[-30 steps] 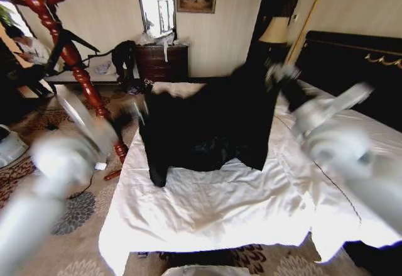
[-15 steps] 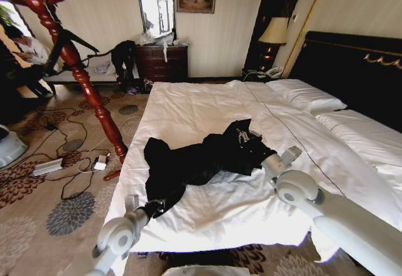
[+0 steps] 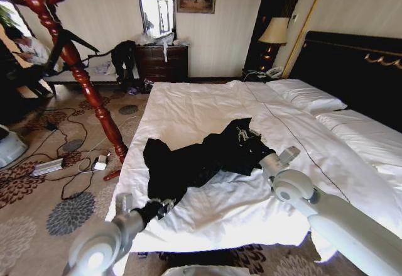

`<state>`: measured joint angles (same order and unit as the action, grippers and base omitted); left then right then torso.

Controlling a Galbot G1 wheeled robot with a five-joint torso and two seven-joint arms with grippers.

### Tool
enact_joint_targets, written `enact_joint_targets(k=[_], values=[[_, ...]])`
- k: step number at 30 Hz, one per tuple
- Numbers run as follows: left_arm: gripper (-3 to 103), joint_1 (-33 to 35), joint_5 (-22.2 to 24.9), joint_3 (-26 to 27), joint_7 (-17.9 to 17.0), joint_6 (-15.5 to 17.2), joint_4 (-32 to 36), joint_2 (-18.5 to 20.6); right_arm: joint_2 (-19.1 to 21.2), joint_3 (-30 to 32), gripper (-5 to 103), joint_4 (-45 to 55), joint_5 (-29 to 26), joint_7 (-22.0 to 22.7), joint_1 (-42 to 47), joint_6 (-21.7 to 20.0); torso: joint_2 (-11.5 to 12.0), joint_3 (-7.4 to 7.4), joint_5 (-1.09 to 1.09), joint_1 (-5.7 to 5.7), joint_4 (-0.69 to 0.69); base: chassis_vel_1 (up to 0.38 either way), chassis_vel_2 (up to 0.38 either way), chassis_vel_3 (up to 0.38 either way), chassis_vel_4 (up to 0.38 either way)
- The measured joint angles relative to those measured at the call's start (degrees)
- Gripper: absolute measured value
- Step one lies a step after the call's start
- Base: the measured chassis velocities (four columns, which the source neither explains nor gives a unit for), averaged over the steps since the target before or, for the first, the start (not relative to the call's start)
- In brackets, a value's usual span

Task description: Pick up the clothes from the bed and hang them on the clothes hanger.

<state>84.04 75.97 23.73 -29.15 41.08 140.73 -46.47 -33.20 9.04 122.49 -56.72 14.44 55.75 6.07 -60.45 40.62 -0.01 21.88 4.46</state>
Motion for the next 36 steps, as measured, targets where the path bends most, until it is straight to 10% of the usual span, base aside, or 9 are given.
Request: enact_joint_targets(k=[5, 12, 26, 36], values=[[76, -7.3, 7.3, -1.47, -3.59, 0.22, -1.85, -0.48, -0.35, 0.05, 1, -0.94, -0.08, -0.01, -0.69, 0.05, 0.0, 0.0, 0.01, 0.0, -0.01, 0.0, 0.0, 0.0, 0.0], [99, -17.06, 2.53, -3.34, -2.48, -1.5, -11.82, -4.46, -2.41, -3.29, 1, -3.19, -0.26, 0.0, -4.07, 0.02, 0.0, 0.0, 0.04, 0.0, 0.02, 0.0, 0.0, 0.0, 0.0], [100, -14.66, -6.14, -5.56, 0.93, -2.48, -24.26, -10.3, -2.98, -5.46, 1, -4.73, -0.29, 0.01, -5.42, -0.23, 0.0, -0.01, 0.01, -0.01, 0.0, 0.0, 0.0, 0.0, 0.0], [100, -9.5, -5.12, -2.66, -0.24, -2.94, -11.44, -7.45, -3.03, -4.2, 1, -4.07, -0.32, 0.11, -4.83, -0.24, 0.0, -0.01, 0.03, -0.01, 0.0, 0.0, 0.0, 0.0, 0.0]])
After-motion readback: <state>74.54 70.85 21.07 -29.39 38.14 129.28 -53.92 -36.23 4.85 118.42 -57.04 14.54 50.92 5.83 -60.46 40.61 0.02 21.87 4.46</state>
